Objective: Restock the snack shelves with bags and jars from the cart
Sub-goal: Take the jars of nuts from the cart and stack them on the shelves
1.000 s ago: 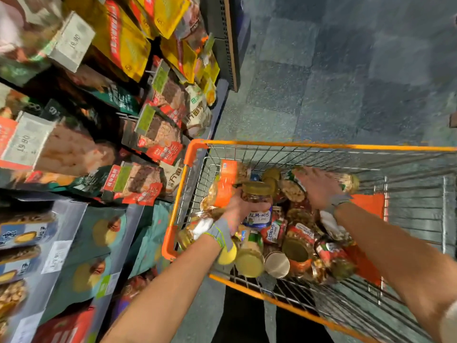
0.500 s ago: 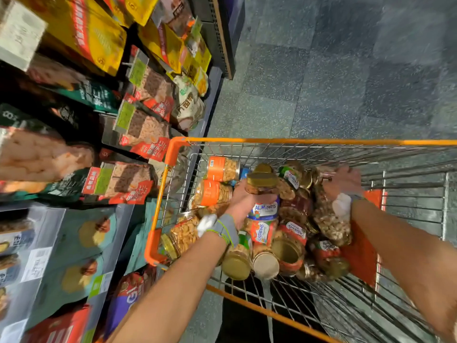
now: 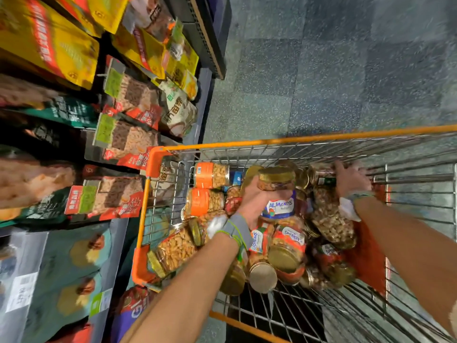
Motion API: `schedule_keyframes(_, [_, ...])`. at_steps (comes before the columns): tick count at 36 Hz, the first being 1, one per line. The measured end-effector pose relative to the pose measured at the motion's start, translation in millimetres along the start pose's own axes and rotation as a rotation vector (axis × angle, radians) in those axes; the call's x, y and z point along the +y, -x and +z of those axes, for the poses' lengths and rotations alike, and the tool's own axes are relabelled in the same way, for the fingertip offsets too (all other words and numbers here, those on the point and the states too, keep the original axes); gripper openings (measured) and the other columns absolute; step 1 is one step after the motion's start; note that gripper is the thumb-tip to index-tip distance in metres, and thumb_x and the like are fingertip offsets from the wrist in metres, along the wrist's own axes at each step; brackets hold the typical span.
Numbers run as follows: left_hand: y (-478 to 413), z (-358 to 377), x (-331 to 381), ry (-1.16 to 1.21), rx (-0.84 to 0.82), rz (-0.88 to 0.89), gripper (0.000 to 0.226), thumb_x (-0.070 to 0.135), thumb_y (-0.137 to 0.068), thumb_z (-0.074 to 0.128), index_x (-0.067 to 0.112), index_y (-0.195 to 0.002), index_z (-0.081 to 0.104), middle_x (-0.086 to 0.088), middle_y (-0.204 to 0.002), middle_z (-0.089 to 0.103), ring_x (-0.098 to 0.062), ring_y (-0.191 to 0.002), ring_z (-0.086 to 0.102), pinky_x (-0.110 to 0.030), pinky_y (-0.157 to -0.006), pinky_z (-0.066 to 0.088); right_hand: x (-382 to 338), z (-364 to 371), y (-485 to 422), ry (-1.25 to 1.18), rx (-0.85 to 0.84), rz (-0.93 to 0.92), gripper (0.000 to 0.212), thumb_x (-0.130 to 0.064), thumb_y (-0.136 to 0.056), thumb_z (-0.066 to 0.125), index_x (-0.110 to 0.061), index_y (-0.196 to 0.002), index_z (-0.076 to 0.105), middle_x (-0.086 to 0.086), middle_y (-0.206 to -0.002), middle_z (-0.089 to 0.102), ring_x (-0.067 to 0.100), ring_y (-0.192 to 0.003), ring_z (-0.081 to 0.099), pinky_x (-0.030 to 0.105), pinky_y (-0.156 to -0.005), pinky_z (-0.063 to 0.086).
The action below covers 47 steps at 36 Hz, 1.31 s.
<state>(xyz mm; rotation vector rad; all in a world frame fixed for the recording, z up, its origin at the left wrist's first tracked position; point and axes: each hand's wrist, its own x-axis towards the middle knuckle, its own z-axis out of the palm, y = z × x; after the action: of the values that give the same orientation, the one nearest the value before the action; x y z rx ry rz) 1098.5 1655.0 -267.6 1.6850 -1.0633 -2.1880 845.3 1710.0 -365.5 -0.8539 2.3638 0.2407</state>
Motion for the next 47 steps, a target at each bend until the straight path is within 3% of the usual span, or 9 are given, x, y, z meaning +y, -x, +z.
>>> schedule_keyframes(7, [13.5, 8.2, 2.6, 0.003, 0.018, -0.035, 0.106, 0.032, -0.041, 0.101, 0.018, -0.135, 0.054, -0.007, -0.12, 0.073, -0.029, -0.11, 0.07, -0.052, -0.098, 0.054, -1.4, -36.8, 40.0, 0.213, -0.107, -0.145, 0.103, -0.061, -0.076, 0.076, -0.029, -0.155, 0.018, 0.025, -0.161, 0.008, 0.051, -0.137, 0.033, 0.055, -0.097, 0.05])
schedule_keyframes(13, [63.5, 6.3, 14.1, -0.082, 0.029, 0.017, 0.107, 0.039, -0.029, 0.102, 0.011, -0.124, 0.061, -0.009, -0.111, 0.076, -0.031, -0.105, 0.071, -0.049, -0.098, 0.055, -2.1, -86.5, 101.6, 0.255, -0.194, -0.287, 0.098, -0.07, -0.067, 0.075, -0.024, -0.145, 0.036, 0.025, -0.154, 0.01, 0.054, -0.138, 0.025, 0.057, -0.102, 0.044])
schedule_keyframes(17, [98.1, -12.5, 16.5, -0.063, 0.103, 0.016, 0.133, 0.042, -0.023, 0.103, 0.014, -0.142, 0.049, -0.01, -0.133, 0.065, -0.029, -0.117, 0.065, -0.048, -0.101, 0.053, -16.2, -126.4, 146.7, 0.118, -0.276, -0.42, 0.084, -0.053, -0.077, 0.078, -0.016, -0.145, 0.043, 0.021, -0.151, 0.029, 0.039, -0.125, 0.05, 0.042, -0.099, 0.047])
schedule_keyframes(22, [187.5, -35.2, 41.7, 0.006, 0.061, 0.104, 0.058, 0.012, -0.059, 0.085, 0.007, -0.115, 0.069, -0.007, -0.1, 0.077, -0.02, -0.083, 0.074, -0.032, -0.074, 0.06, -54.5, -158.1, 197.1, 0.146, -0.193, -0.717, 0.061, -0.062, -0.069, 0.075, -0.032, -0.119, 0.057, -0.003, -0.115, 0.053, 0.023, -0.107, 0.055, 0.034, -0.085, 0.046])
schedule_keyframes(25, [239.5, -64.0, 42.4, 0.138, 0.162, 0.204, 0.055, 0.009, -0.058, 0.084, 0.008, -0.112, 0.072, -0.016, -0.107, 0.075, -0.024, -0.086, 0.073, -0.034, -0.078, 0.059, -96.8, -165.8, 226.1, 0.081, -0.232, -0.91, 0.07, -0.072, -0.052, 0.071, -0.047, -0.113, 0.047, -0.006, -0.115, 0.063, 0.018, -0.103, 0.061, 0.035, -0.088, 0.05])
schedule_keyframes(30, [337.0, -111.9, 39.8, 0.268, 0.243, 0.337, 0.028, 0.001, -0.067, 0.072, 0.019, -0.087, 0.081, -0.007, -0.093, 0.078, -0.019, -0.078, 0.074, -0.031, -0.072, 0.06, -180.0, -203.0, 341.2, 0.087, -0.261, -1.118, 0.077, -0.061, -0.069, 0.082, -0.037, -0.13, 0.041, -0.012, -0.114, 0.05, 0.012, -0.099, 0.051, 0.028, -0.08, 0.039])
schedule_keyframes(38, [476.6, -188.9, -16.3, 0.479, 0.482, 0.591, 0.076, 0.024, -0.052, 0.094, -0.002, -0.118, 0.068, -0.025, -0.12, 0.068, -0.035, -0.103, 0.066, -0.054, -0.102, 0.047, -274.1, -190.1, 510.5, -0.257, -0.418, -1.454, 0.1, -0.072, -0.042, 0.086, -0.043, -0.131, 0.051, -0.008, -0.109, 0.073, 0.012, -0.1, 0.068, 0.032, -0.096, 0.052])
schedule_keyframes(42, [540.2, -215.6, -42.5, 0.632, 0.549, 0.728, 0.042, 0.017, -0.057, 0.082, 0.008, -0.097, 0.078, -0.01, -0.097, 0.077, -0.023, -0.083, 0.075, -0.037, -0.08, 0.061, -301.6, -164.7, 600.3, -0.413, -0.543, -1.511, 0.088, -0.043, -0.055, 0.088, -0.025, -0.134, 0.054, -0.001, -0.102, 0.073, 0.005, -0.078, 0.069, 0.02, -0.074, 0.053])
schedule_keyframes(47, [616.9, -254.1, -86.5, 0.678, 0.699, 0.836, 0.057, 0.029, -0.05, 0.089, 0.01, -0.102, 0.078, -0.012, -0.102, 0.075, -0.025, -0.086, 0.072, -0.049, -0.096, 0.053, -324.8, -125.4, 697.3, -0.498, -0.695, -1.511, 0.065, -0.016, -0.071, 0.088, -0.012, -0.126, 0.054, -0.001, -0.092, 0.072, -0.002, -0.068, 0.068, 0.014, -0.062, 0.052])
